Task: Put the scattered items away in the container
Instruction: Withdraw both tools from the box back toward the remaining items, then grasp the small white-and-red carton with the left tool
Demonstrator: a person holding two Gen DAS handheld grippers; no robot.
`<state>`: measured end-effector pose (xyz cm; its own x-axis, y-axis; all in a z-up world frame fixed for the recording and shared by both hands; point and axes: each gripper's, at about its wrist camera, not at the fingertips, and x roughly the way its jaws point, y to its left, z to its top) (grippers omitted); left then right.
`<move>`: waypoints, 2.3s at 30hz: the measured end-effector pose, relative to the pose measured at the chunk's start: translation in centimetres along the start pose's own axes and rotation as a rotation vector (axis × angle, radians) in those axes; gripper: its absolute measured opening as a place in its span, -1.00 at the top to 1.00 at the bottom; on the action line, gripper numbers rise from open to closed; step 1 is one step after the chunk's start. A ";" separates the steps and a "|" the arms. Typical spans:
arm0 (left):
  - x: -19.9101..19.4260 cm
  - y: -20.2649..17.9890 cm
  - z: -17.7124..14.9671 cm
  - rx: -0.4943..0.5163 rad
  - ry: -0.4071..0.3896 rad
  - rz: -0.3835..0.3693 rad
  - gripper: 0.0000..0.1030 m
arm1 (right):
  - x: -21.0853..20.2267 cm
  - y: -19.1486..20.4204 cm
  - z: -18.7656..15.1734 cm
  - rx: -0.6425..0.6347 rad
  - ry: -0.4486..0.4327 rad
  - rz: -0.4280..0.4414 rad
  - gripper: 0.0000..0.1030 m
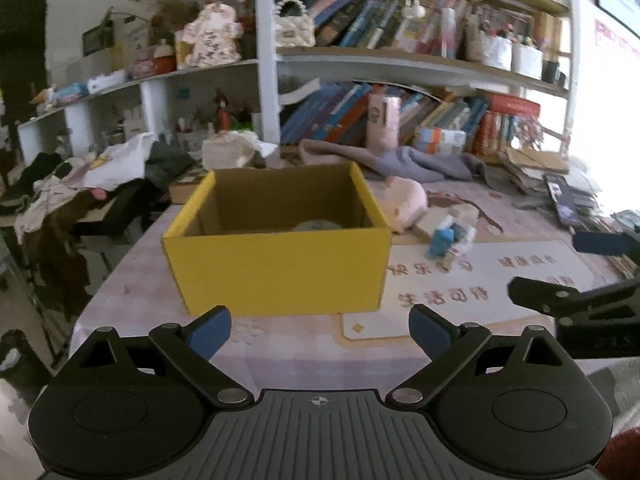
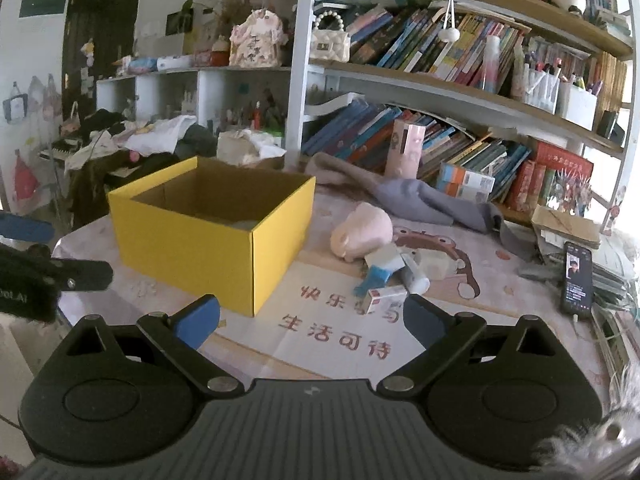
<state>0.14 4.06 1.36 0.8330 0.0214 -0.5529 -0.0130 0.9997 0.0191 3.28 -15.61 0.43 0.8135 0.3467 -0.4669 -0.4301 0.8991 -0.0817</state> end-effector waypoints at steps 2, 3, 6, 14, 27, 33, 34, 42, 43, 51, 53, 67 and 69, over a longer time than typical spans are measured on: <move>0.0 -0.5 -0.3 0.015 0.007 -0.021 -0.89 | -0.2 -0.1 -0.2 0.008 0.007 -0.008 -0.94; 0.0 -0.8 -0.4 0.021 0.010 -0.030 -0.89 | -0.3 -0.1 -0.3 0.013 0.012 -0.014 -0.94; -0.1 -1.4 -0.7 0.038 0.017 -0.056 -0.89 | -0.5 -0.4 -0.8 0.031 0.035 -0.038 -0.94; 0.1 -2.7 -1.6 0.059 0.045 -0.137 -0.89 | -1.7 -0.8 -2.1 0.054 0.088 -0.100 -0.94; 1.1 -5.7 -1.6 0.114 0.058 -0.247 -0.89 | -2.3 -2.3 -3.4 0.070 0.146 -0.156 -0.94; 2.3 -7.8 -1.2 0.161 0.088 -0.277 -0.89 | -1.5 -4.0 -3.6 0.099 0.158 -0.171 -0.94; 2.5 -8.2 -1.1 0.175 0.084 -0.283 -0.89 | -1.2 -4.5 -3.5 0.109 0.160 -0.175 -0.94; 4.1 -10.4 0.3 0.247 0.056 -0.284 -0.89 | 0.9 -7.3 -2.3 0.131 0.136 -0.171 -0.94; 4.1 -10.5 0.4 0.249 0.050 -0.290 -0.89 | 1.0 -7.5 -2.1 0.128 0.125 -0.174 -0.94; 4.1 -10.1 0.8 0.243 0.029 -0.280 -0.89 | 1.6 -8.4 -0.7 0.143 0.096 -0.189 -0.94; 4.0 -9.6 0.6 0.232 0.034 -0.282 -0.89 | 1.5 -8.0 -0.8 0.137 0.095 -0.187 -0.94; 4.0 -9.6 -0.6 0.277 0.074 -0.391 -0.89 | -0.1 -6.0 -2.3 0.152 0.140 -0.241 -0.94; 4.4 -10.0 -0.5 0.284 0.074 -0.399 -0.89 | 0.2 -6.4 -2.4 0.148 0.147 -0.244 -0.94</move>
<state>3.68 -5.83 -1.66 0.7003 -0.3518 -0.6211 0.4591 0.8883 0.0145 5.28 -21.94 -1.22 0.8158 0.0832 -0.5723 -0.1583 0.9839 -0.0827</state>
